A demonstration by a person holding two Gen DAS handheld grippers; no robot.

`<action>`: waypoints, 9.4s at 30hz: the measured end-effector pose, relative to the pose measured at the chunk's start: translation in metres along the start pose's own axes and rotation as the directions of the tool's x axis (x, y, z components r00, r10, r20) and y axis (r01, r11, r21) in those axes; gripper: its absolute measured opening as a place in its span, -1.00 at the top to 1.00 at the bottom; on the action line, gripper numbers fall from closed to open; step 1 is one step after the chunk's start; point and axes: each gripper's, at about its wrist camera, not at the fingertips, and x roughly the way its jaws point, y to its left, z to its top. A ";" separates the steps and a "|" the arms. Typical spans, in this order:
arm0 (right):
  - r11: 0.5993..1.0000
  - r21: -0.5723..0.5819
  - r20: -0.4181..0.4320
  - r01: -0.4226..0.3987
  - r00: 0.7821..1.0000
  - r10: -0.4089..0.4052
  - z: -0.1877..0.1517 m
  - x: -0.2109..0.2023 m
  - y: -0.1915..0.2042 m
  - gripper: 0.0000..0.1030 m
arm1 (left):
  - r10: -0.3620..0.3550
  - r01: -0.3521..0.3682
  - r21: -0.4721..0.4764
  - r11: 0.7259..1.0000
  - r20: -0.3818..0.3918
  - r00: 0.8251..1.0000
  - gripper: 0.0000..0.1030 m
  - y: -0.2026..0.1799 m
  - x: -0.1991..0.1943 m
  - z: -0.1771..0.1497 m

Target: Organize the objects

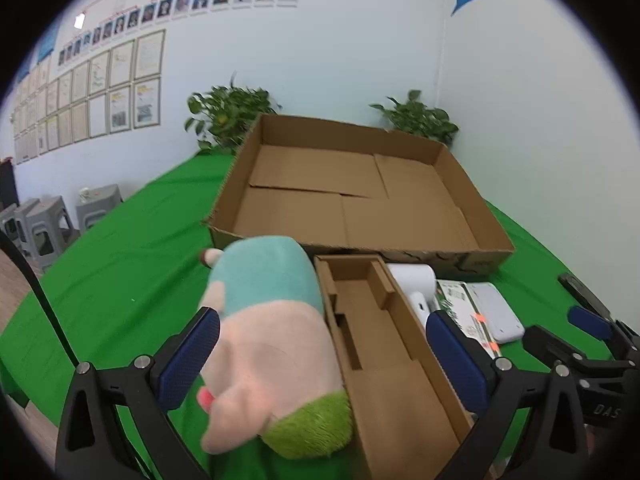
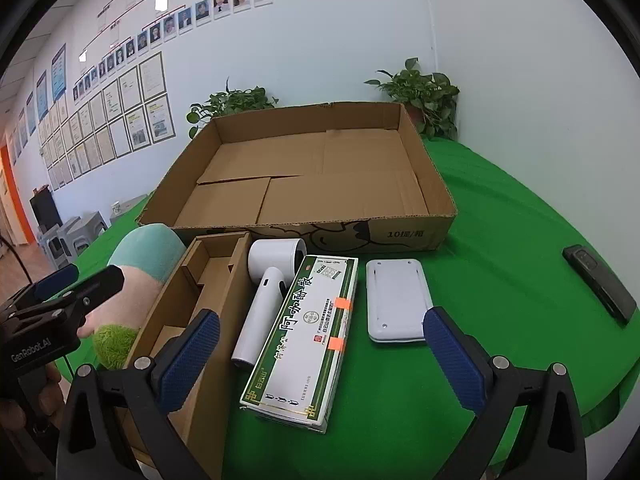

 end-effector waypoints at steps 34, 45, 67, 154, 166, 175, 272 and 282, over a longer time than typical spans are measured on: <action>0.996 0.022 -0.138 -0.085 0.987 0.087 0.015 0.075 0.015 -0.99 | 0.007 -0.009 -0.014 1.000 -0.142 0.990 -0.99 0.012 0.047 0.018; 0.998 0.001 -0.143 -0.067 0.987 0.067 0.009 0.067 0.019 -0.99 | -0.015 0.014 -0.008 1.000 -0.156 0.988 -0.99 0.008 0.044 0.014; 0.994 -0.110 -0.236 -0.011 0.972 -0.015 0.003 0.066 0.025 -0.99 | -0.098 0.093 -0.034 0.995 -0.164 0.982 -0.99 0.017 0.032 0.009; 0.824 0.114 -0.278 -0.555 0.778 0.563 0.199 0.301 0.150 -0.44 | -0.148 0.164 0.150 0.975 -0.113 0.983 -0.38 0.080 0.177 0.122; 0.844 0.072 -0.330 -0.531 0.786 0.523 0.166 0.343 0.159 -0.74 | -0.027 0.051 0.181 0.982 -0.134 0.991 -0.56 0.082 0.156 0.086; 0.818 0.138 -0.285 -0.558 0.769 0.572 0.177 0.313 0.145 -0.85 | -0.053 0.064 0.059 0.996 -0.165 0.985 -0.57 0.110 0.150 0.075; 0.901 -0.188 -0.305 -0.390 0.895 0.324 -0.052 0.039 0.089 0.43 | -0.201 0.189 -0.068 0.980 -0.387 0.900 0.51 0.048 0.113 -0.002; 0.947 -0.087 -0.305 -0.310 0.913 0.271 -0.052 0.050 0.090 -0.02 | -0.174 0.162 -0.065 0.985 -0.432 0.885 0.52 0.059 0.091 -0.012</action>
